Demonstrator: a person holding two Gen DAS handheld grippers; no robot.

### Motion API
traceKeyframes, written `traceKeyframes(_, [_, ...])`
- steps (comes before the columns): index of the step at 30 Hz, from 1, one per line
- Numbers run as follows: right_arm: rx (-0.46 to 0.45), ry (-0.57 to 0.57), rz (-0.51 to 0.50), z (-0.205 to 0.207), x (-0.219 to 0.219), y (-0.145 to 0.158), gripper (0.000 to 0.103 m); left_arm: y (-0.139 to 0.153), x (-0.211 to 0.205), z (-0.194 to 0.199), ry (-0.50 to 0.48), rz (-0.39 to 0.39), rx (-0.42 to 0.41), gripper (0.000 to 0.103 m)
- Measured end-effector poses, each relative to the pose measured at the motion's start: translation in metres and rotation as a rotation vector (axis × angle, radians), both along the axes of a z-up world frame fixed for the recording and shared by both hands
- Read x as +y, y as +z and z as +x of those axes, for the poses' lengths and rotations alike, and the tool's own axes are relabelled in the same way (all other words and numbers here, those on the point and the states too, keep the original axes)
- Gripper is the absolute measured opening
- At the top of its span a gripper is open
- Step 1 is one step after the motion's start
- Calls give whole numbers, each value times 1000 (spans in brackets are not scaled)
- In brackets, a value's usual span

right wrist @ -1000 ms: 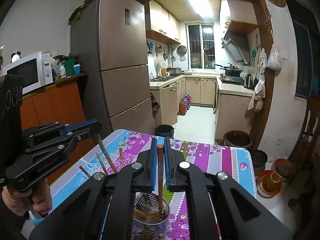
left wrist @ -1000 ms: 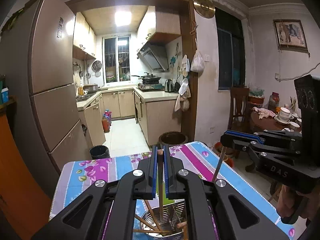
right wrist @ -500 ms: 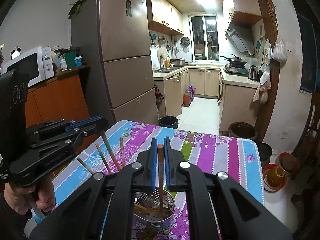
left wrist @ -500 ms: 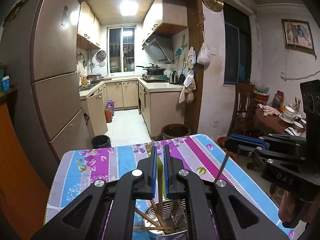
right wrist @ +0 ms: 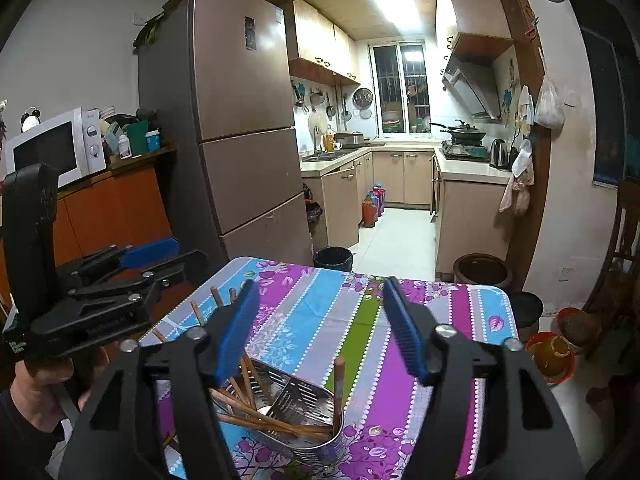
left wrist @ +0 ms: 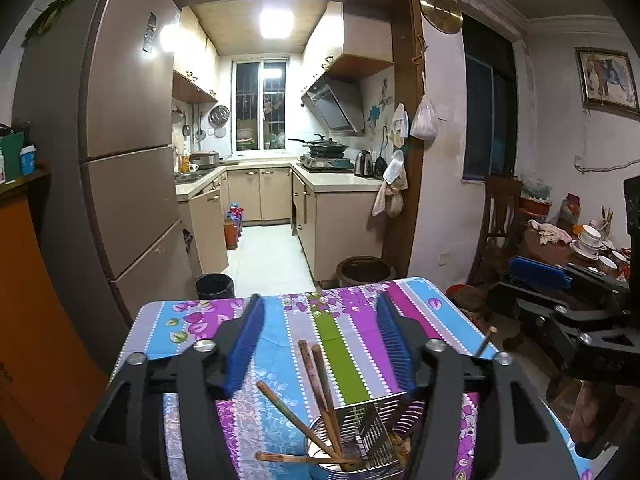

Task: Organize utensils
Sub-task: 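Lower the left chopstick into the holder and open while the right gripper releases its own, then withdraw both open grippers from the holder and lower them toward the loose chopsticks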

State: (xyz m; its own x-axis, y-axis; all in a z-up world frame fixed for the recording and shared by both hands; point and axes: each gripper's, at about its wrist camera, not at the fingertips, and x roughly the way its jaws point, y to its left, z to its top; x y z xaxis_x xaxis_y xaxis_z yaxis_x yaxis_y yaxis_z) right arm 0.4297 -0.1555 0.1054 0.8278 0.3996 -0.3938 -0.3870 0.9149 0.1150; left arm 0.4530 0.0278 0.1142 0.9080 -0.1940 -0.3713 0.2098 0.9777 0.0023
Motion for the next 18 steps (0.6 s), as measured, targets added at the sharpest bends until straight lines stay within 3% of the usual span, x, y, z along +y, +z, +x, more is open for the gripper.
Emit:
traceKeyframes(7, [-15,-18,15,-7,-6,-2,81,5,5,-12,17,1,-26,76])
traceKeyframes(11, [-34,-25,17,-16,-8,1,83,7,9,-27,25,-3,-47,82])
traceKeyframes(18, [-89,-46,29,-44,-17,10,88,14,18,-59,33,6,-78,85])
